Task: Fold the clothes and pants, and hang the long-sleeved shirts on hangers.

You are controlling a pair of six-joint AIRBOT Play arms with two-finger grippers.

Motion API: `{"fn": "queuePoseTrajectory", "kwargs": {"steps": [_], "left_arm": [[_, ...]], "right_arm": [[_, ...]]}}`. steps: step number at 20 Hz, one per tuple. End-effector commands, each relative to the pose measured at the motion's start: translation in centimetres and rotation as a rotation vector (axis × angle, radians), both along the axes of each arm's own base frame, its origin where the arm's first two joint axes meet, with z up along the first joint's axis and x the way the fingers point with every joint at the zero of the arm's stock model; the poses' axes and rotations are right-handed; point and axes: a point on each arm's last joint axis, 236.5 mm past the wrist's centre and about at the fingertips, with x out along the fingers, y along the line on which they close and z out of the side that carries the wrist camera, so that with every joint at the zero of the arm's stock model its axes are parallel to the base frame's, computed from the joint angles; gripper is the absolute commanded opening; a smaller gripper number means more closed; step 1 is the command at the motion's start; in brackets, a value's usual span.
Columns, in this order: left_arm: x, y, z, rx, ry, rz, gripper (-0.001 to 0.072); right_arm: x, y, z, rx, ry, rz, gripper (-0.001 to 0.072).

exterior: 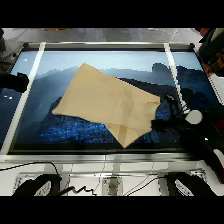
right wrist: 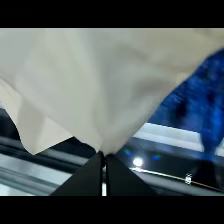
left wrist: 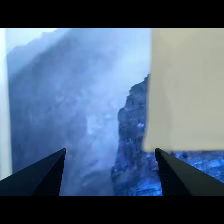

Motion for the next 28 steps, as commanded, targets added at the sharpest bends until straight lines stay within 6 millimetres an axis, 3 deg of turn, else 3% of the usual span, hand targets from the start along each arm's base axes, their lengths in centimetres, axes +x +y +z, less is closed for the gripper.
{"fn": "queuePoseTrajectory", "kwargs": {"steps": [1,3,5,8,11,14,16,18,22,28], "left_arm": [[-0.3,1.9,-1.7,0.012,0.043,0.056,0.0610],[-0.5,2.3,-3.5,0.014,0.085,0.064,0.0610],[-1.0,2.8,-6.3,0.009,0.152,0.084,0.0609],[-2.4,3.6,-12.6,-0.054,0.302,0.133,0.0607],[-3.7,0.0,-19.9,-0.260,0.491,0.045,0.0603],[-4.8,-4.8,-24.3,-0.467,0.631,-0.107,0.0603],[-6.2,-5.5,-26.7,-0.523,0.761,-0.104,0.0603],[-7.5,-6.0,-28.6,-0.583,0.878,-0.063,0.0603],[-7.0,-8.0,-30.6,-0.749,0.956,0.058,0.0603],[-7.2,-7.6,-32.0,-0.789,1.016,0.279,0.0603]], "right_arm": [[-3.7,-4.5,0.1,-0.153,0.071,0.083,0.0005],[-4.1,-7.8,-0.4,-0.293,0.091,0.082,0.0005],[-5.1,-9.7,-0.5,-0.372,0.135,0.096,0.0005],[-5.5,-9.6,-0.5,-0.371,0.155,0.101,0.0005],[-5.3,-9.3,-0.5,-0.359,0.145,0.098,0.0005],[-5.3,-9.0,-0.5,-0.344,0.145,0.098,0.0006],[-5.3,-9.0,-0.5,-0.342,0.144,0.098,0.0006],[-5.3,-9.0,-0.5,-0.342,0.143,0.097,0.0006],[-4.7,-8.9,-0.5,-0.341,0.119,0.092,0.0006],[-3.9,-8.4,-0.4,-0.319,0.086,0.084,0.0006]]}}
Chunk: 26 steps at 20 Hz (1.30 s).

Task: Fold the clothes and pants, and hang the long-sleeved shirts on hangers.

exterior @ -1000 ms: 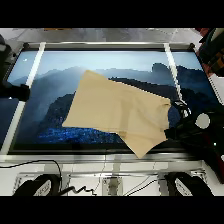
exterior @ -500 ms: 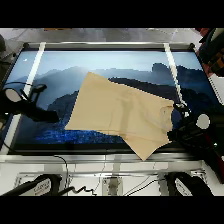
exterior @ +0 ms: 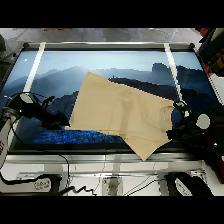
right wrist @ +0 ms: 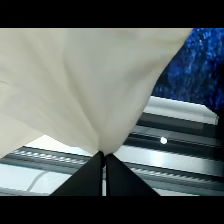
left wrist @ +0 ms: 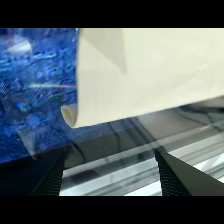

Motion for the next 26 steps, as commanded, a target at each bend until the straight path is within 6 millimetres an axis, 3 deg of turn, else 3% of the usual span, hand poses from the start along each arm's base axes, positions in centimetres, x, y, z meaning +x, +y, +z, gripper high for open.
{"fn": "queuePoseTrajectory", "kwargs": {"steps": [1,3,10,13,16,20,24,26], "left_arm": [[-0.4,0.5,-0.8,0.038,0.085,0.100,0.0603],[-0.7,1.2,-1.1,0.077,0.115,0.129,0.0602],[-0.9,0.5,-2.2,0.084,0.194,0.215,0.0585],[0.3,-0.2,-3.3,0.103,0.167,0.238,0.0571],[2.7,-1.2,-3.5,0.086,0.090,0.301,0.0275],[4.0,-1.0,-3.8,0.096,0.038,0.321,0.0052],[4.6,-0.8,-3.0,0.089,-0.013,0.271,0.0025],[6.6,-0.5,-0.3,0.082,-0.115,0.251,0.0025]], "right_arm": [[0.5,0.2,0.1,0.010,-0.022,-0.003,0.0006],[0.7,0.2,0.1,0.010,-0.029,-0.003,0.0006],[1.3,0.2,0.2,0.009,-0.056,-0.005,0.0006],[1.3,0.2,0.2,0.009,-0.056,-0.005,0.0006],[1.3,0.2,0.2,0.009,-0.055,-0.005,0.0006],[1.3,0.2,0.2,0.009,-0.057,-0.005,0.0006],[2.6,1.0,0.9,0.044,-0.115,-0.011,0.0006],[4.7,1.7,3.0,0.075,-0.203,-0.017,0.0006]]}}
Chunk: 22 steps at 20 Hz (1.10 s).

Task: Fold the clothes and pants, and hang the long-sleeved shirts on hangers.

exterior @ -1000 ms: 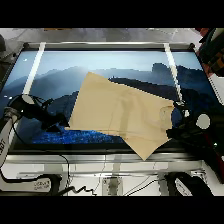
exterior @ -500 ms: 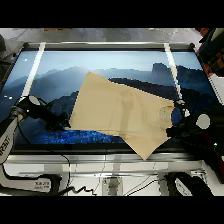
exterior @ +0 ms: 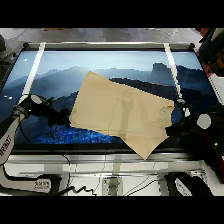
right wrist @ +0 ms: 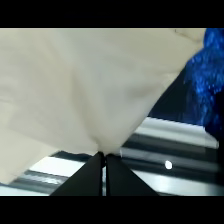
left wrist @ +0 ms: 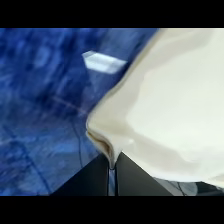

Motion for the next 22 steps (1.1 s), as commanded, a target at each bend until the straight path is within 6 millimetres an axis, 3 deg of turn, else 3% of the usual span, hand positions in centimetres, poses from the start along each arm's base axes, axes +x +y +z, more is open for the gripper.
{"fn": "queuePoseTrajectory", "kwargs": {"steps": [1,2,4,6,8,10,11,14,16,18,20,22], "left_arm": [[3.2,0.7,4.4,0.020,-0.178,-0.046,0.0025],[4.7,1.1,7.3,0.038,-0.272,-0.062,0.0025],[7.5,2.5,14.9,0.089,-0.490,-0.062,0.0025],[8.9,4.4,24.5,0.157,-0.735,-0.017,0.0025],[8.0,6.3,35.0,0.242,-1.006,0.054,0.0025],[4.5,7.9,45.6,0.343,-1.302,0.152,0.0025],[2.1,8.4,50.0,0.388,-1.435,0.202,0.0025],[-7.6,8.5,60.7,0.557,-1.794,0.314,0.0025],[-13.8,8.3,64.8,0.709,-1.949,0.352,0.0025],[-18.6,8.4,66.6,0.872,-2.016,0.368,0.0024],[-21.2,8.8,67.0,0.995,-2.020,0.374,0.0024],[-21.0,9.3,66.2,1.030,-1.973,0.364,0.0024]], "right_arm": [[3.5,1.1,3.6,0.052,-0.152,-0.009,0.0006],[5.0,1.4,5.7,0.065,-0.223,-0.011,0.0006],[7.9,1.5,11.3,0.073,-0.387,-0.011,0.0006],[9.6,1.4,17.4,0.071,-0.542,-0.008,0.0006],[9.8,1.4,23.9,0.069,-0.697,-0.002,0.0006],[8.5,1.4,30.7,0.063,-0.862,0.004,0.0006],[7.3,1.4,33.9,0.062,-0.941,0.007,0.0006],[2.1,1.5,42.4,0.061,-1.176,0.014,0.0006],[-1.7,1.7,46.2,0.067,-1.295,0.022,0.0006],[-5.1,2.4,48.7,0.098,-1.390,0.039,0.0006],[-6.9,3.1,50.3,0.136,-1.453,0.055,0.0006],[-6.5,3.2,50.8,0.146,-1.468,0.054,0.0005]]}}
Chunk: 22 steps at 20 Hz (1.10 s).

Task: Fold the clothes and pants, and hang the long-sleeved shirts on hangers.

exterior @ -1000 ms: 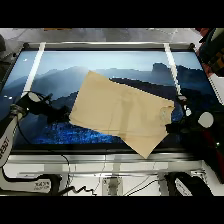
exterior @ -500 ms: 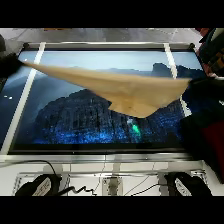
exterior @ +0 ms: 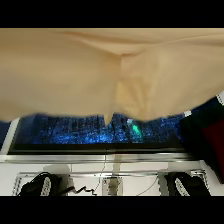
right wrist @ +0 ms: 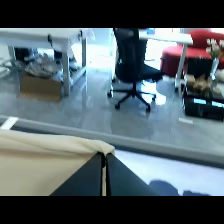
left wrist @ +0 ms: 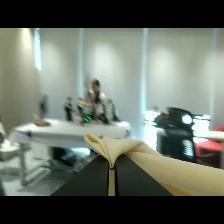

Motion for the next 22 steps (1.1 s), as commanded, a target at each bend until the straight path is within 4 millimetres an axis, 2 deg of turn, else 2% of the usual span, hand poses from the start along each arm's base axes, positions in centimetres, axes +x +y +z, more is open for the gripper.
{"fn": "queuePoseTrajectory", "kwargs": {"steps": [1,2,4,6,9,11,12,15,17,19,20,22], "left_arm": [[-2.2,1.0,-0.3,0.055,0.015,0.106,0.0024],[-0.4,1.5,-2.2,0.033,0.100,0.101,0.0024],[3.9,2.9,-7.4,-0.024,0.307,0.086,0.0024],[8.5,3.6,-13.7,-0.102,0.526,0.037,0.0024],[16.0,2.3,-22.4,-0.274,0.749,-0.143,0.0024],[20.3,1.4,-28.0,-0.290,0.891,-0.243,0.0025],[22.4,1.7,-31.3,-0.286,0.972,-0.261,0.0025],[27.7,1.8,-41.0,-0.294,1.176,-0.307,0.0024],[30.9,1.5,-46.5,-0.296,1.241,-0.320,0.0024],[33.8,0.8,-49.8,-0.284,1.234,-0.317,0.0025],[34.9,0.4,-50.8,-0.277,1.221,-0.313,0.0024],[36.2,0.1,-52.2,-0.249,1.213,-0.298,0.0025]], "right_arm": [[-0.8,0.5,1.9,0.021,-0.062,0.023,0.0005],[0.7,0.5,1.2,0.021,-0.029,0.024,0.0005],[4.8,0.5,-1.4,0.018,0.082,0.024,0.0005],[9.7,0.2,-5.2,0.009,0.226,0.017,0.0005],[17.1,0.5,-13.4,0.012,0.489,0.037,0.0005],[21.6,0.6,-19.4,0.018,0.648,0.042,0.0006],[23.5,0.5,-22.1,0.020,0.710,0.040,0.0006],[27.7,0.4,-30.6,0.027,0.895,0.039,0.0006],[30.0,-0.1,-34.4,0.022,0.943,0.019,0.0006],[32.7,-0.6,-36.6,0.025,0.917,-0.006,0.0006],[33.8,-0.8,-37.6,0.029,0.904,-0.015,0.0006],[34.7,-1.2,-39.7,0.019,0.926,-0.028,0.0005]]}}
